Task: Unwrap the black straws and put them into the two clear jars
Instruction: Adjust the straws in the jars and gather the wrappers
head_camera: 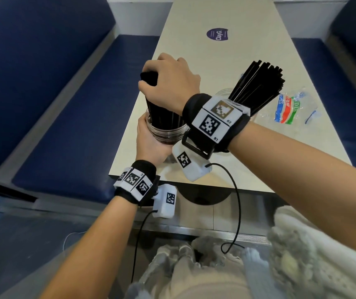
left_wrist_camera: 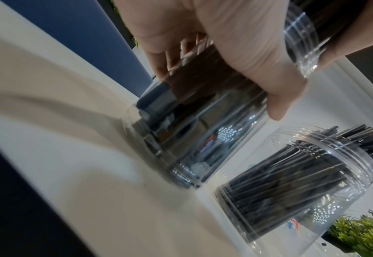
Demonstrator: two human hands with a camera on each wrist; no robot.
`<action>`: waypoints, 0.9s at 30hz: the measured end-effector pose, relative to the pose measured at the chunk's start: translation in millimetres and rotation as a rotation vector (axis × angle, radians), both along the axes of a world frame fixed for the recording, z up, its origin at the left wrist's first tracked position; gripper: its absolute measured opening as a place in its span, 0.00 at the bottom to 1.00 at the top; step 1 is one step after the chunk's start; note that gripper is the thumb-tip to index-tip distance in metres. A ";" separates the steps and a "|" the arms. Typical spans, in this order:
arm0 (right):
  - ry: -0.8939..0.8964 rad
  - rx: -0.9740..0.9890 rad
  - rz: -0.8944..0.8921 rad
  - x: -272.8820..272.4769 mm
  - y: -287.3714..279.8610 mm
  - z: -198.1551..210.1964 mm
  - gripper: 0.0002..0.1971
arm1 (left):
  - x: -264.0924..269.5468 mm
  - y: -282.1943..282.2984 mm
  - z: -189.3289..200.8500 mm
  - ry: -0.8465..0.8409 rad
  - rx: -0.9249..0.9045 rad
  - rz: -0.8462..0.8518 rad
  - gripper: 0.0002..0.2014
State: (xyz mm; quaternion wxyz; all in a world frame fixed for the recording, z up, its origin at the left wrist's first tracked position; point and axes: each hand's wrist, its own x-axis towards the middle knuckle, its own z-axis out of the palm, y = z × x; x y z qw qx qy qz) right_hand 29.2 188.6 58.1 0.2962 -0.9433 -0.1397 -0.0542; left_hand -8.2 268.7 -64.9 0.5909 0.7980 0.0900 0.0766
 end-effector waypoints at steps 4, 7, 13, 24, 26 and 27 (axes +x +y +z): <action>-0.057 0.211 -0.094 -11.5 -2.7 0.0 0.11 | -4.1 -0.9 1.8 -0.023 0.008 0.006 0.54; -0.008 0.095 -0.095 -15.3 -3.9 0.0 0.11 | -5.4 -1.3 0.7 -0.035 0.024 0.011 0.54; -0.024 -0.340 -0.034 -10.0 4.3 3.8 0.22 | -4.1 -0.9 1.4 -0.028 0.025 -0.002 0.54; 0.020 -0.385 -0.058 0.0 4.4 1.2 0.18 | -3.1 -1.3 -2.0 -0.022 0.066 0.010 0.55; 0.061 -0.373 -0.073 3.1 5.6 3.7 0.17 | -3.3 -1.4 -1.7 -0.025 0.070 0.019 0.52; 0.072 -0.376 -0.081 4.1 5.9 4.6 0.17 | -3.4 -1.4 -1.3 -0.029 0.069 0.020 0.51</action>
